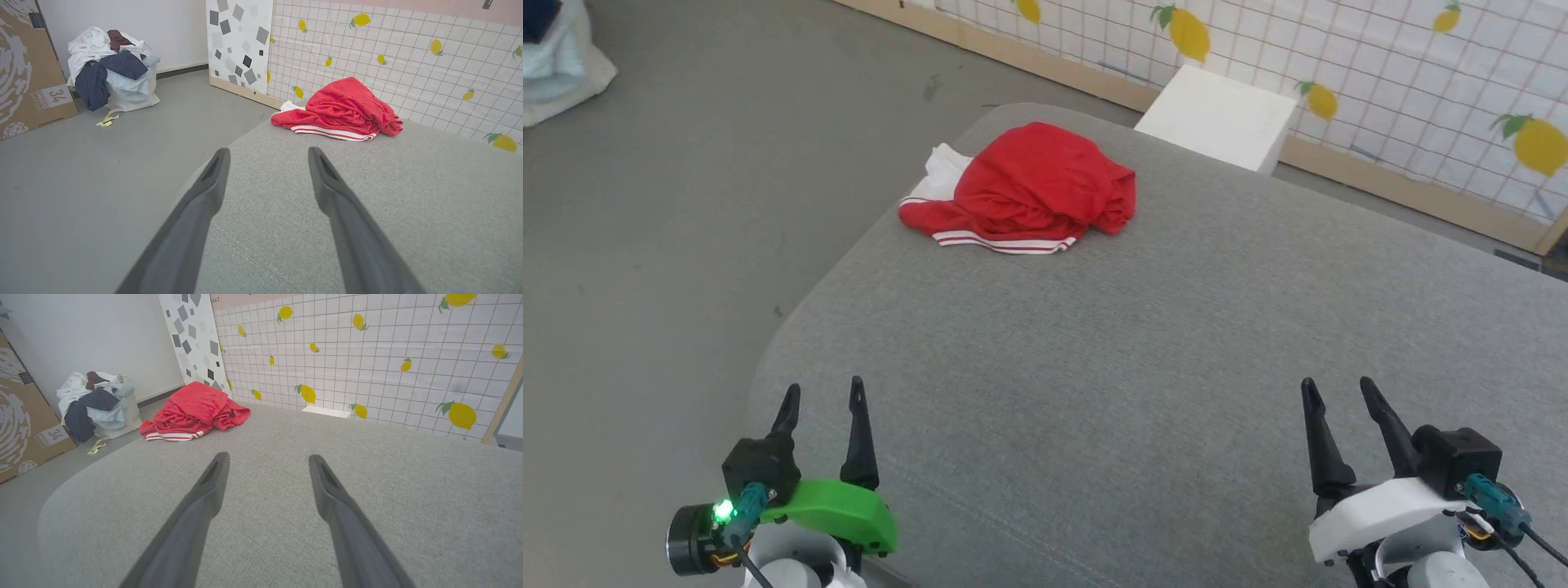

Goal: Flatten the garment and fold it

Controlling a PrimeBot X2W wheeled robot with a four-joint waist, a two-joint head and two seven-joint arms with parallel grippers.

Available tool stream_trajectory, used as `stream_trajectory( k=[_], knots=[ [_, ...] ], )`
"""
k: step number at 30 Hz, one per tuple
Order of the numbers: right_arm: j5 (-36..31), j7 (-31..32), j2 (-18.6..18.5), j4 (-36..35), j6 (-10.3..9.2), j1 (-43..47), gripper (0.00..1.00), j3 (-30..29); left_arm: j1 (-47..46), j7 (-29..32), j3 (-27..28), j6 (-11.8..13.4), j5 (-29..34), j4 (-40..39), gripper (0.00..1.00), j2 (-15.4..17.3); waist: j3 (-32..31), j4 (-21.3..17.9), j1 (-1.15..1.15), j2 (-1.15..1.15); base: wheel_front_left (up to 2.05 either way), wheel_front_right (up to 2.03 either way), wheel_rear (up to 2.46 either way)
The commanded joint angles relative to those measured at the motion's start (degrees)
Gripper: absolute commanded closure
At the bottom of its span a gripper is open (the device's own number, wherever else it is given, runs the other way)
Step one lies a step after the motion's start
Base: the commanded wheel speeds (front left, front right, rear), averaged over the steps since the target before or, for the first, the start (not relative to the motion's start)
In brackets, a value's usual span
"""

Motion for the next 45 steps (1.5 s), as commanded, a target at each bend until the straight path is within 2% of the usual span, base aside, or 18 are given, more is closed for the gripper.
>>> stream_trajectory(
  k=[1, 17, 23, 33, 37, 45],
  knots=[
    [0.48, -0.72, 0.07, 0.63, -0.08, -0.89, 0.00, 0.09, -0.71, -0.71, -0.22, 0.46, -0.38, 0.38, 0.00, 0.47, -0.10, 0.88, 0.00, 0.00, 0.00, 0.00, 0.00],
    [0.74, -1.18, 0.07, 1.79, -0.09, -1.60, 0.00, 0.41, -0.66, -1.17, -0.73, 0.95, -1.60, 0.81, 0.00, 0.96, -0.31, 0.70, 0.00, 0.00, 0.00, 0.00, 0.00],
    [0.12, -1.18, 0.07, 1.19, -0.09, -1.90, 0.00, 0.16, -3.85, -1.16, -0.66, -0.83, -3.74, 0.03, 0.00, 0.72, 0.73, 0.29, 0.00, 0.00, 0.00, 0.00, 0.00],
    [-3.42, 0.98, 0.07, -3.46, -0.09, -4.33, 0.00, -0.89, -21.04, 1.39, 1.01, -5.30, -7.81, 2.90, 0.00, 3.16, 8.02, -2.72, 0.00, 0.00, 0.00, 0.00, 0.00],
    [-6.01, 3.53, 0.07, -8.42, -0.09, -5.69, 0.00, -2.10, -31.14, 5.23, 2.27, -6.85, -10.61, 6.35, 0.00, 4.37, 13.95, -4.76, 0.00, 0.00, 0.00, 0.00, 0.00],
    [-8.96, 7.82, -0.76, -18.72, -0.09, -7.97, 0.00, -4.05, -47.81, 15.92, 4.08, -8.11, -14.38, 15.66, 0.00, 8.83, 25.36, -10.62, 0.00, 0.00, 0.00, 0.00, 0.00]
  ],
)
